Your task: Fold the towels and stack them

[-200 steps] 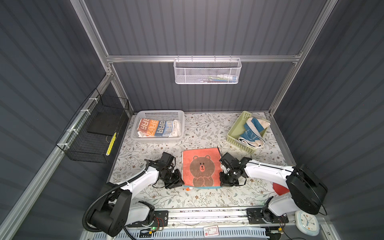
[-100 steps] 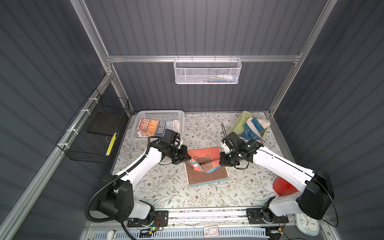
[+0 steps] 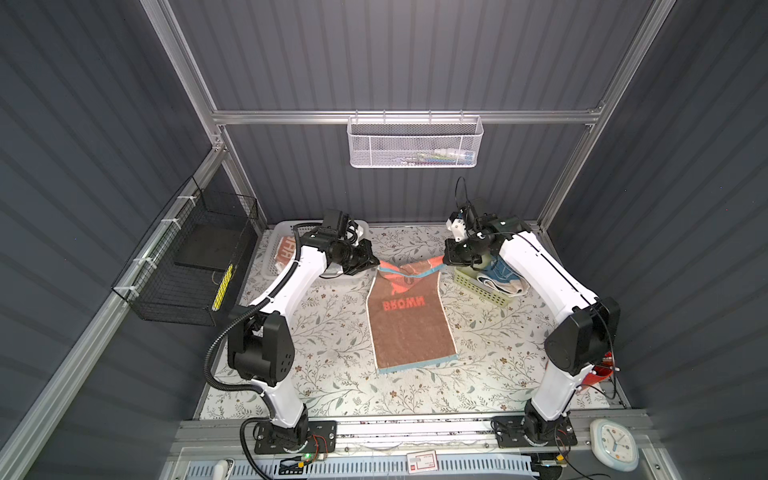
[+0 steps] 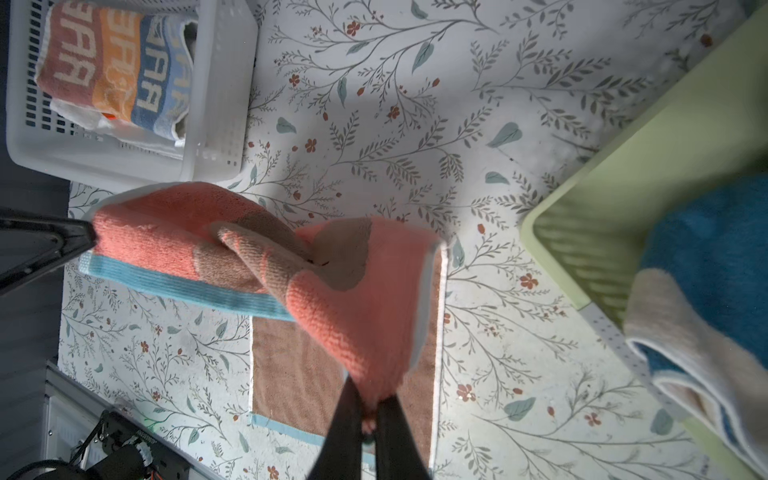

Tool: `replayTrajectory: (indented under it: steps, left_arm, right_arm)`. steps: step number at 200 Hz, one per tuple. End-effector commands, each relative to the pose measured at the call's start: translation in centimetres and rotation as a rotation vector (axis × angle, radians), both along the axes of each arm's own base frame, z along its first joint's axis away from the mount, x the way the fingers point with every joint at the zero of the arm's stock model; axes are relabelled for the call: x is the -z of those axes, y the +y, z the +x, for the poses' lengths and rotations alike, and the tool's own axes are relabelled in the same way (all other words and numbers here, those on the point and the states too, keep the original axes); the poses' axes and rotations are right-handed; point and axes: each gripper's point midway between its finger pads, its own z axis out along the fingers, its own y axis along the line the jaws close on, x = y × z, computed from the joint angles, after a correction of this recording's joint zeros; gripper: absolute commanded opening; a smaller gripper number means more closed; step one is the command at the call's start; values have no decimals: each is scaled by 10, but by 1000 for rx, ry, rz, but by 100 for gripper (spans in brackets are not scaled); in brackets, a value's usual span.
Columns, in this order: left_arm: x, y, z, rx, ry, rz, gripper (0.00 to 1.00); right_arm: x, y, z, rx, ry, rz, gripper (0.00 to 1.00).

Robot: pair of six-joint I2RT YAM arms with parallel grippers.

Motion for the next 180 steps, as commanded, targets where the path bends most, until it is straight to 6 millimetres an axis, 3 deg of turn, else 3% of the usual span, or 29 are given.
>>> replayTrajectory:
  steps: [1, 32, 36, 85, 112, 137, 180]
  left_arm:
    - [18, 6, -14, 31, 50, 45, 0]
    - [46, 11, -38, 19, 132, 44, 0]
    - [60, 14, -48, 14, 175, 48, 0]
    - [122, 22, -129, -75, 362, 8, 0]
    - [158, 23, -165, -119, 458, -11, 0]
    - [162, 22, -168, -132, 460, -18, 0]
    - [144, 20, -160, -100, 429, 7, 0]
  right_arm:
    - [12, -1, -14, -49, 75, -1, 9]
    - [47, 6, -43, -66, 208, 64, 9]
    - [53, 6, -48, -65, 227, 71, 8]
    - [128, -12, -115, 2, 420, 83, 9]
    - [162, -15, -137, 21, 507, 93, 8]
    - [173, -17, -144, 24, 529, 85, 8]
    - [158, -18, -141, 23, 491, 82, 9]
